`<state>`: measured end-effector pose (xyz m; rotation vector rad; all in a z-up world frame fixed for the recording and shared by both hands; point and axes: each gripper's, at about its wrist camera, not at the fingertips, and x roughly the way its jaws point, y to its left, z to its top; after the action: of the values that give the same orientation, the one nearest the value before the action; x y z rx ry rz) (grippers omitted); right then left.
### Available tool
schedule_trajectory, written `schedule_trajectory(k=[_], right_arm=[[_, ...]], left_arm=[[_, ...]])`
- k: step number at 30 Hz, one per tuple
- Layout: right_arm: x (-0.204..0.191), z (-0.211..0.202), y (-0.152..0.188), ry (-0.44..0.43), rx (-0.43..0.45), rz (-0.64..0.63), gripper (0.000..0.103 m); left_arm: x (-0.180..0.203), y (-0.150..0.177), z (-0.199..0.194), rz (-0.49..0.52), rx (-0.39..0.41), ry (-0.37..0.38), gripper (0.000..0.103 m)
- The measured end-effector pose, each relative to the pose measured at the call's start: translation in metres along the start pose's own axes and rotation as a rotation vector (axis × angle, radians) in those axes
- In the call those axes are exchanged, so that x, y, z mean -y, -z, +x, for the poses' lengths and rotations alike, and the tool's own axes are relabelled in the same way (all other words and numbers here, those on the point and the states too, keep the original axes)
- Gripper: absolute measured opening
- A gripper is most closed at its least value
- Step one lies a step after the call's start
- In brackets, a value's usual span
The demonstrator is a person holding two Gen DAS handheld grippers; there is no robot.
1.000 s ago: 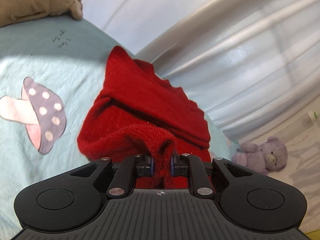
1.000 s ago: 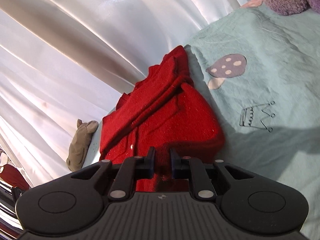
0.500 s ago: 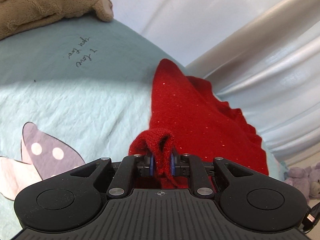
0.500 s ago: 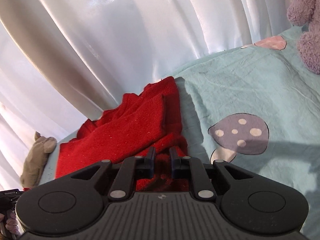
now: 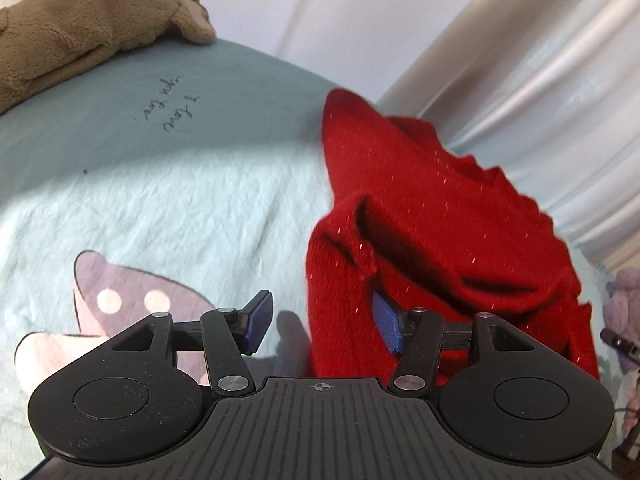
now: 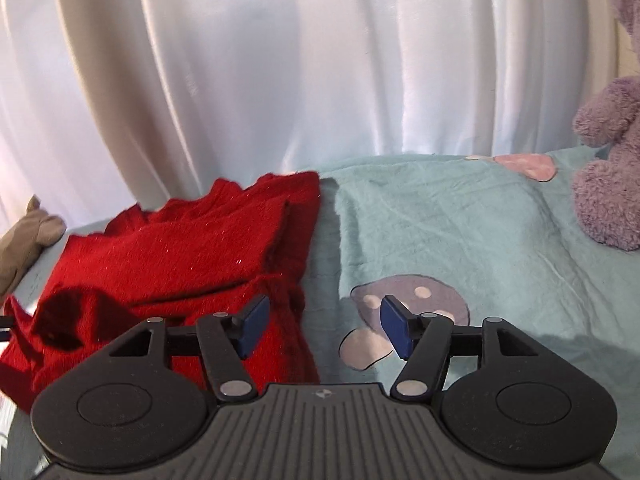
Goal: Fold small clothes
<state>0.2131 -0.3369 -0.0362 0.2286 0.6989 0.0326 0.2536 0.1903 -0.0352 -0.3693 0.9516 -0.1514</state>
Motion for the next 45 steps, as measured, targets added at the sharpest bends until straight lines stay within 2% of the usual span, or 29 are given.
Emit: schedule_trajectory(k=[3,5,9,10,11,13,15,16,18,21,26,29,31,32,33,34,36,39,43,45], right_arm=[[-0.007,0.014,0.006,-0.057,-0.064,-0.048,0.062],[-0.013,0.025,0.008,-0.088,-0.082,-0.072,0.062],[-0.022,0.047,0.009,-0.127,-0.128,-0.102,0.062],[-0.024,0.051,0.009,-0.136,-0.134,-0.114,0.059],[-0.027,0.053,0.009,-0.135,-0.133,-0.129,0.055],[-0.031,0.054,0.007,-0.148,-0.127,-0.15,0.033],[-0.034,0.053,0.005,-0.15,-0.118,-0.168,0.018],[-0.036,0.052,0.005,-0.142,-0.111,-0.186,0.015],[-0.041,0.047,0.005,-0.126,-0.088,-0.225,0.014],[-0.045,0.038,0.005,-0.121,-0.051,-0.255,0.013],[-0.051,0.021,0.001,-0.099,-0.002,-0.301,0.012],[-0.054,0.016,0.003,-0.124,-0.002,-0.316,0.012],[-0.056,0.017,0.004,-0.138,-0.008,-0.326,0.012],[-0.056,0.02,0.004,-0.134,-0.02,-0.331,0.013],[-0.056,0.025,0.004,-0.132,-0.039,-0.329,0.014],[-0.056,0.03,0.004,-0.13,-0.056,-0.322,0.015],[-0.056,0.039,0.005,-0.124,-0.079,-0.31,0.015],[-0.061,0.035,0.004,-0.109,-0.053,-0.333,0.011],[-0.065,0.007,-0.006,-0.133,0.036,-0.349,0.009],[-0.066,-0.006,-0.018,-0.145,0.095,-0.34,0.009]], left_arm=[[0.002,0.006,0.003,0.061,-0.033,0.041,0.062],[0.003,0.006,0.008,0.068,-0.043,0.065,0.062],[-0.002,-0.004,0.018,0.017,-0.038,0.097,0.058],[-0.001,-0.008,0.02,0.006,-0.038,0.096,0.057],[0.001,-0.011,0.022,0.008,-0.032,0.099,0.055],[0.009,-0.016,0.027,0.025,-0.022,0.105,0.046],[0.016,-0.019,0.033,0.041,-0.016,0.081,0.033],[0.018,-0.02,0.035,0.042,-0.018,0.065,0.03],[0.021,-0.019,0.033,0.038,-0.006,0.068,0.015],[0.024,-0.017,0.022,0.045,0.023,0.062,0.012],[0.031,-0.016,-0.003,0.073,0.08,0.107,0.012],[0.038,-0.016,0.0,0.114,0.076,0.123,0.013],[0.039,-0.017,0.012,0.111,0.046,0.114,0.019],[0.038,-0.018,0.02,0.098,0.029,0.109,0.027],[0.038,-0.018,0.026,0.09,0.013,0.109,0.027],[0.039,-0.019,0.03,0.088,0.007,0.107,0.027],[0.044,-0.019,0.03,0.095,0.011,0.074,0.012],[0.052,-0.019,0.009,0.121,0.069,0.074,0.012],[0.064,-0.03,-0.03,0.133,0.163,0.103,0.012],[0.071,-0.044,-0.05,0.141,0.236,0.112,0.012]])
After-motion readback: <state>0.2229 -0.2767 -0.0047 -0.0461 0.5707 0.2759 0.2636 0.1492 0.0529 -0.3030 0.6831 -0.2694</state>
